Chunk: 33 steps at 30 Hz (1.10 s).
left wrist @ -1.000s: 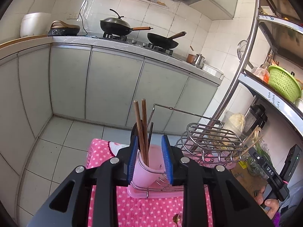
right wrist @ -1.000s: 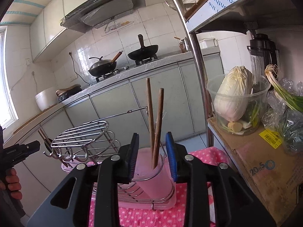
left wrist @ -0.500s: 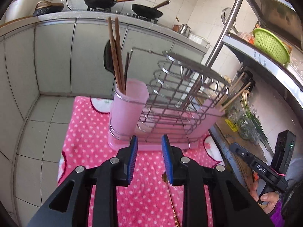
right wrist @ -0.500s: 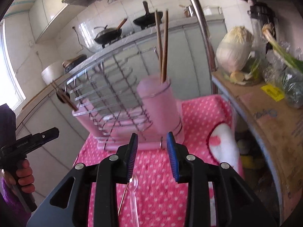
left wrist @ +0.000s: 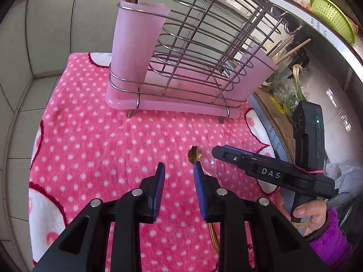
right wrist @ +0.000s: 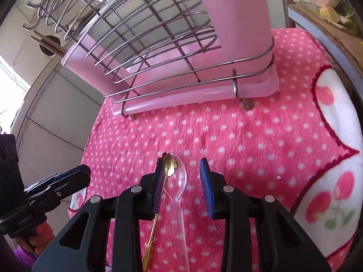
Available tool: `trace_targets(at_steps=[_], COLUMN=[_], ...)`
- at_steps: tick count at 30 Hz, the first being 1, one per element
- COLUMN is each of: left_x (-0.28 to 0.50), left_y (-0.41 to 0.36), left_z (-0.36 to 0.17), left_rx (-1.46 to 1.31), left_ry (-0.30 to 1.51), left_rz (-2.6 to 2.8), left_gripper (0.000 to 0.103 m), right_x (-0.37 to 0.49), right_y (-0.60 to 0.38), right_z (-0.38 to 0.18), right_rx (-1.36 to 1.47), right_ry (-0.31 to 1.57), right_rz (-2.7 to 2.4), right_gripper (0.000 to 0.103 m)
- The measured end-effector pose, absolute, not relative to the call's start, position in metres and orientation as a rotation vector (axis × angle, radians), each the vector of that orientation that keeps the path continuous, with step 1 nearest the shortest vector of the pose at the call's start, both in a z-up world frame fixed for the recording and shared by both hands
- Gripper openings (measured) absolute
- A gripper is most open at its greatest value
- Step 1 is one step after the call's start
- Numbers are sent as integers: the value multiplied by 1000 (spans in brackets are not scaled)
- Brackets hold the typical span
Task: Organize utensils
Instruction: 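Grasp the gold spoon with the left tool while the right tool grasps the clear plastic spoon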
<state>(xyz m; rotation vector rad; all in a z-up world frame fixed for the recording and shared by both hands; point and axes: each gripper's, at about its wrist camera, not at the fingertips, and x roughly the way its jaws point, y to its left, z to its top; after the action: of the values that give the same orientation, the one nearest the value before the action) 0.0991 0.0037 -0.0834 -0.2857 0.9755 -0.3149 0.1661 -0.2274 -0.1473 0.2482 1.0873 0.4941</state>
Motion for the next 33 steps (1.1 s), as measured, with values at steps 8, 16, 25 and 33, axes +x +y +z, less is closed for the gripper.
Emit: trace_targets(at_steps=[8,16,25,33], left_x=[108,135,179,183], left_y=[-1,-24,-59,-76], left_z=[-96,-109,-135,-137], left_rx=[-272,-257,-175,-110], left_ry=[1027,1115,1228,1221], left_rz=[-300,-358,-342,-301], left_gripper=[25,25,25,11], right_x=[173,160,151,148], right_y=[-206,-248,-290,-302], right_z=[-162,-147,-139,-136], right_rx=[214,347,457,479], right_ry=[1133,1050,1004,990], right_rz=[479,414,391,396], right_gripper=[6,4,4,4])
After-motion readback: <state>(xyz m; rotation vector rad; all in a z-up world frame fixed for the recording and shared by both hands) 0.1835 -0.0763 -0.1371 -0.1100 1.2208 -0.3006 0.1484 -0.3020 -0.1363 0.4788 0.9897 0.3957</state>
